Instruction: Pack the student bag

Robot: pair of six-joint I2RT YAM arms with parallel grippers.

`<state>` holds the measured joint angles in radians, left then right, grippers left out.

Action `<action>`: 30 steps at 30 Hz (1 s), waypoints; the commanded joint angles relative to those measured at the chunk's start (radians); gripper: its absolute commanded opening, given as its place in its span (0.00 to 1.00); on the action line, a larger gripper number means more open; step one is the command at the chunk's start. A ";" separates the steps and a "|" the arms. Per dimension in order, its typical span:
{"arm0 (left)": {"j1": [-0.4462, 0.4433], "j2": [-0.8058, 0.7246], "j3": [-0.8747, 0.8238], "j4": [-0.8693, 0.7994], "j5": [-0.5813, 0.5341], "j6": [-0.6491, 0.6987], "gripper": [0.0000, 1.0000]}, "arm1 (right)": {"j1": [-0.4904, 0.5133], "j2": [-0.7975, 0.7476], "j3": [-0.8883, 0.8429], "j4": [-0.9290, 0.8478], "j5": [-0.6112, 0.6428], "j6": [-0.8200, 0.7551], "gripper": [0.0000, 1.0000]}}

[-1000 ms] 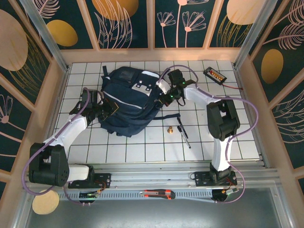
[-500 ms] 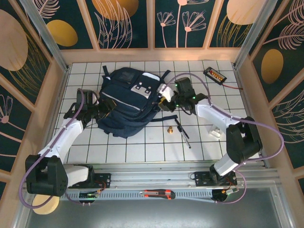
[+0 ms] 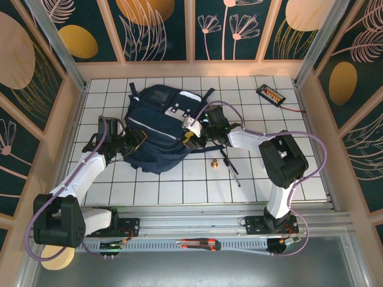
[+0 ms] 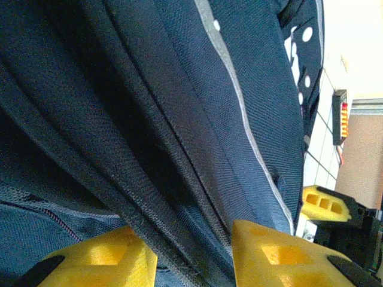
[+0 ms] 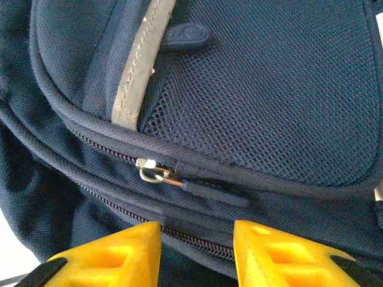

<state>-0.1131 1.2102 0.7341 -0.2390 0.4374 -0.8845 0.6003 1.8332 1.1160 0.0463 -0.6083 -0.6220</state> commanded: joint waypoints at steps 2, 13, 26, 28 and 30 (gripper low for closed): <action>0.003 -0.023 -0.042 0.032 0.034 -0.020 0.37 | 0.004 0.022 0.037 0.069 -0.017 0.007 0.39; 0.003 -0.023 -0.094 0.070 0.050 -0.031 0.36 | 0.016 0.110 0.125 -0.045 -0.002 -0.045 0.43; 0.003 -0.034 -0.137 0.117 0.056 -0.065 0.35 | 0.076 0.075 0.095 -0.128 0.012 -0.110 0.39; 0.004 -0.032 -0.142 0.127 0.058 -0.072 0.35 | 0.081 0.076 0.091 -0.132 0.014 -0.109 0.37; 0.003 -0.032 -0.144 0.134 0.059 -0.078 0.35 | 0.086 0.079 0.090 -0.124 0.022 -0.101 0.34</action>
<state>-0.1120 1.1927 0.6044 -0.1413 0.4644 -0.9401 0.6544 1.9381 1.2266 -0.0570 -0.5690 -0.7086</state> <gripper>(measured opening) 0.349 0.348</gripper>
